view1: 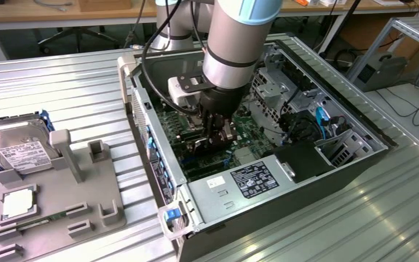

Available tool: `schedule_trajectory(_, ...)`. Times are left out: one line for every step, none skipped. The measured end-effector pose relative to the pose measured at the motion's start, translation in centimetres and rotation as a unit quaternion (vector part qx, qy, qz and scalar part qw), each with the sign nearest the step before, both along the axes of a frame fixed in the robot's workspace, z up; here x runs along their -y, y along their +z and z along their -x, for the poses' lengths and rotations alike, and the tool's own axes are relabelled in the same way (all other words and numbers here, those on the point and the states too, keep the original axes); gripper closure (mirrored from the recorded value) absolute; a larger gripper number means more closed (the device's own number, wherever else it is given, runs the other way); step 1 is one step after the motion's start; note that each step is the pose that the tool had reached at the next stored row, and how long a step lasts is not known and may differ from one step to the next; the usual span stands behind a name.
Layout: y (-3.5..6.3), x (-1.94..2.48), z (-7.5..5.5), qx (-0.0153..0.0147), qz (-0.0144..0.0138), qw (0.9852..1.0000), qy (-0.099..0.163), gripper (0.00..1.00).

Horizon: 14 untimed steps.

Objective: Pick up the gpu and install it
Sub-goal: 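Insert the gpu into the slot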

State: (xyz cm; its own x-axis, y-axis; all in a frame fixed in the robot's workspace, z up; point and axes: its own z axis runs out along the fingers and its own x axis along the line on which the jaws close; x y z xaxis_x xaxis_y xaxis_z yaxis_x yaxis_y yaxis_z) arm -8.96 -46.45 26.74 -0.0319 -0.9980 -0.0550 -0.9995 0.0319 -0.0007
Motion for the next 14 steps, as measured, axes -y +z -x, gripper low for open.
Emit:
schedule_trajectory(0.0,0.0,0.01,0.0,0.0,1.0,0.0,0.73)
schedule_trajectory(0.0,0.0,0.02,0.0,0.0,1.0,0.0,0.73)
schedule_trajectory(0.0,0.0,0.03,0.0,0.0,1.0,0.0,0.73)
schedule_trajectory(0.0,0.0,0.04,0.0,0.0,1.0,0.0,0.73)
schedule_trajectory(0.0,0.0,0.05,0.0,0.0,1.0,0.0,0.73)
schedule_trajectory(0.0,0.0,0.06,0.0,0.0,1.0,0.0,0.73)
schedule_trajectory(0.0,0.0,0.06,0.0,0.0,1.0,0.0,0.73)
schedule_trajectory(0.0,0.0,0.06,0.0,0.0,1.0,0.0,0.73)
schedule_trajectory(-0.01,0.01,0.06,-0.0001,0.0001,1.0,0.0,0.73)
schedule_trajectory(-0.02,0.01,0.07,-0.0001,0.0001,1.0,0.0,0.73)
schedule_trajectory(-0.03,0.01,0.07,-0.0001,0.0001,1.0,0.0,0.73)
schedule_trajectory(-0.04,0.0,0.07,-0.0001,0.0001,1.0,0.0,0.73)
schedule_trajectory(-0.04,0.0,0.07,0.0,0.0,1.0,0.0,0.73)
schedule_trajectory(-0.04,0.0,0.07,-0.0001,0.0,1.0,0.0,0.73)
